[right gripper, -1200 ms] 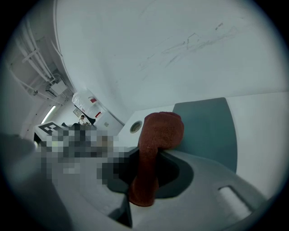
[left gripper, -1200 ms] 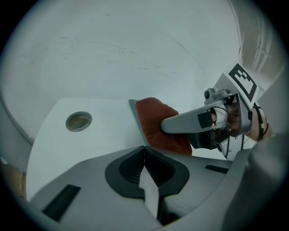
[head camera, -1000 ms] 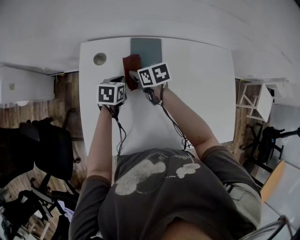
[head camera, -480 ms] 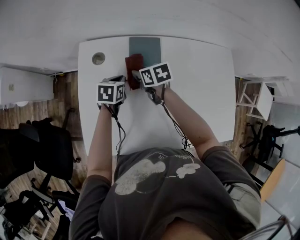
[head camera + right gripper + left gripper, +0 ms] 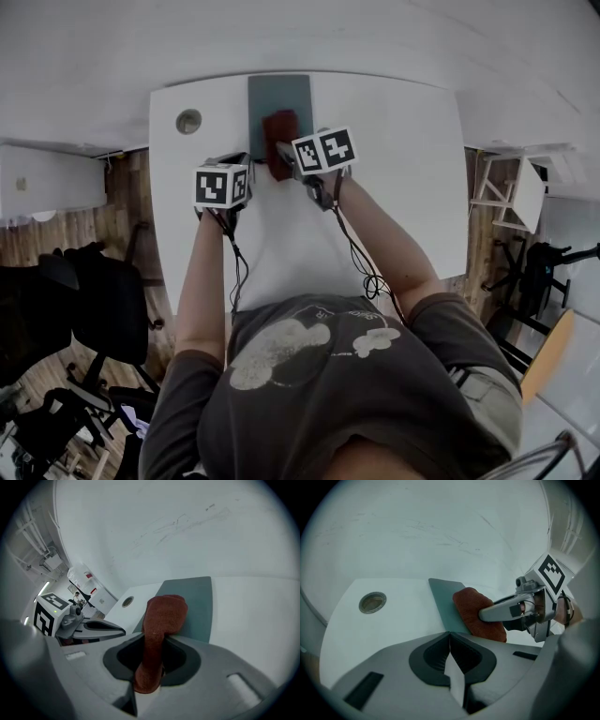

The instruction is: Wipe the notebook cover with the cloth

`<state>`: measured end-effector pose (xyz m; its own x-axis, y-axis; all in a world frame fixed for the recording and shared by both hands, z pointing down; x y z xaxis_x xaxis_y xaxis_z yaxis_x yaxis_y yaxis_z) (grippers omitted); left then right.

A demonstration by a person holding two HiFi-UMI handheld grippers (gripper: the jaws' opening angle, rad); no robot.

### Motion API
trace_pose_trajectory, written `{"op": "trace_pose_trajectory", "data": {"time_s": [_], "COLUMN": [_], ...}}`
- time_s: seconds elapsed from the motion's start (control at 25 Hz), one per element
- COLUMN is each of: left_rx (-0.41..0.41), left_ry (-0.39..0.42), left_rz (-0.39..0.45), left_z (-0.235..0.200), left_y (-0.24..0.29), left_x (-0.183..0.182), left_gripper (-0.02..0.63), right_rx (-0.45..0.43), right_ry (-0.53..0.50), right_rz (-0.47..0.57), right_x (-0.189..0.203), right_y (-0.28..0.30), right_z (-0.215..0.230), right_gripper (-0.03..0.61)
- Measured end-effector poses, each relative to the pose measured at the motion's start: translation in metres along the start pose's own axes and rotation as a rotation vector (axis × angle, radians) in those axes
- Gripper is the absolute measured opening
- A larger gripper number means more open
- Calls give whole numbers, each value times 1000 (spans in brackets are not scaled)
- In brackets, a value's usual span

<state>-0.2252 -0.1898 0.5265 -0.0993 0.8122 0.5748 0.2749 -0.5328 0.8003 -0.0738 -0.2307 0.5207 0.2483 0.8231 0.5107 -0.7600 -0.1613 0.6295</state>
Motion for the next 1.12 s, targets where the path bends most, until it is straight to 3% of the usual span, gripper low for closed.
{"op": "trace_pose_trajectory", "data": {"time_s": [1.12], "left_rx": [-9], "left_ry": [28], "left_rz": [-30], "left_z": [19], "left_y": [11], "left_x": [-3], "left_gripper": [-6], "right_rx": [60], "right_ry": [95], "right_rz": [76], "right_x": [20], "right_y": [-51], "right_z": [40], "right_gripper": [80]}}
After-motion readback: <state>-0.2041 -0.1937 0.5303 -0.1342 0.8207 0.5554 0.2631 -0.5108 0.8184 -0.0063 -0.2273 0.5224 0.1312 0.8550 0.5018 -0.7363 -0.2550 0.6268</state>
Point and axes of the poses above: the fingertips, and each gripper's own axes: y forward along the fingers, z to its right, x out of its underside, the point moved 7 cm from there along -y, backward along the fingers, and after that the axes turned 12 degrees about -x, right-handed, at the moved point
